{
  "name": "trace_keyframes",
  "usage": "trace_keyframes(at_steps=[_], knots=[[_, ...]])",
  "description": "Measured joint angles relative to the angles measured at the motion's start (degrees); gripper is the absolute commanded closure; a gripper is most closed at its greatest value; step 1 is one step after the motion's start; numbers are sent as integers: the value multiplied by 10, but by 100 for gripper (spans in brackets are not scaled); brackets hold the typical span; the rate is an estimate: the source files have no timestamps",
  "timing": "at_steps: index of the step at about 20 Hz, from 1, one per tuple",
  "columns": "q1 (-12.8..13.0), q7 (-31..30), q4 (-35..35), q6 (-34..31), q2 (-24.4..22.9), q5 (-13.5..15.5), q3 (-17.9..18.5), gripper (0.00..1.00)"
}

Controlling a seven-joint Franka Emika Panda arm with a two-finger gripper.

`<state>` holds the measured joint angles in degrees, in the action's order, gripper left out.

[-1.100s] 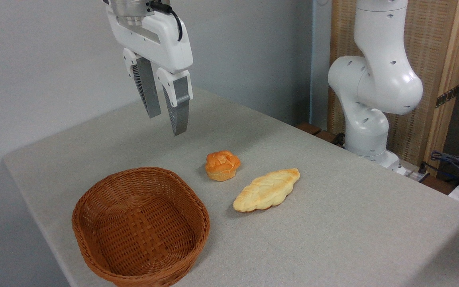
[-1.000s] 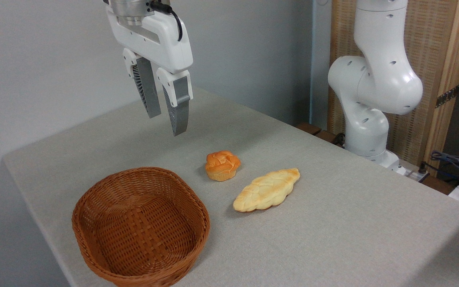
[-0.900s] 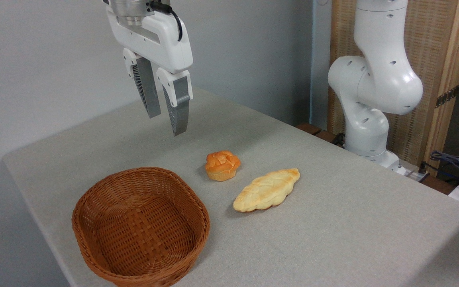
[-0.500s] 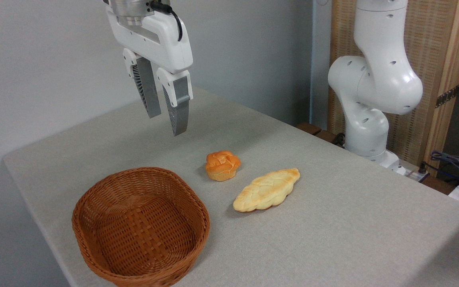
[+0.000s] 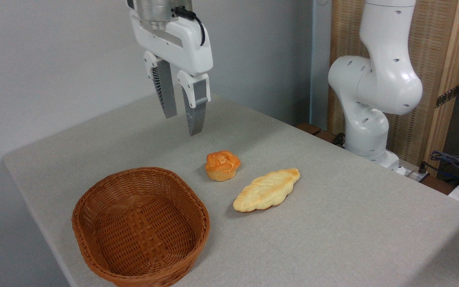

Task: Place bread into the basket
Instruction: 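Move the open gripper toward the small orange bun, then lower the gripper down around the small orange bun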

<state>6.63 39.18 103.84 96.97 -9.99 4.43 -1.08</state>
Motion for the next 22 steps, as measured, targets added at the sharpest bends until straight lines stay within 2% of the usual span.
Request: trace_keyframes(at_steps=[4,8,12,17,22], knots=[[24,0,94,46,-50,0,-5,0],[28,0,178,55,-89,0,-41,0],[28,0,226,64,-95,0,-74,0],[42,0,284,128,-94,0,-77,0],[43,5,309,143,-94,-7,-83,0]])
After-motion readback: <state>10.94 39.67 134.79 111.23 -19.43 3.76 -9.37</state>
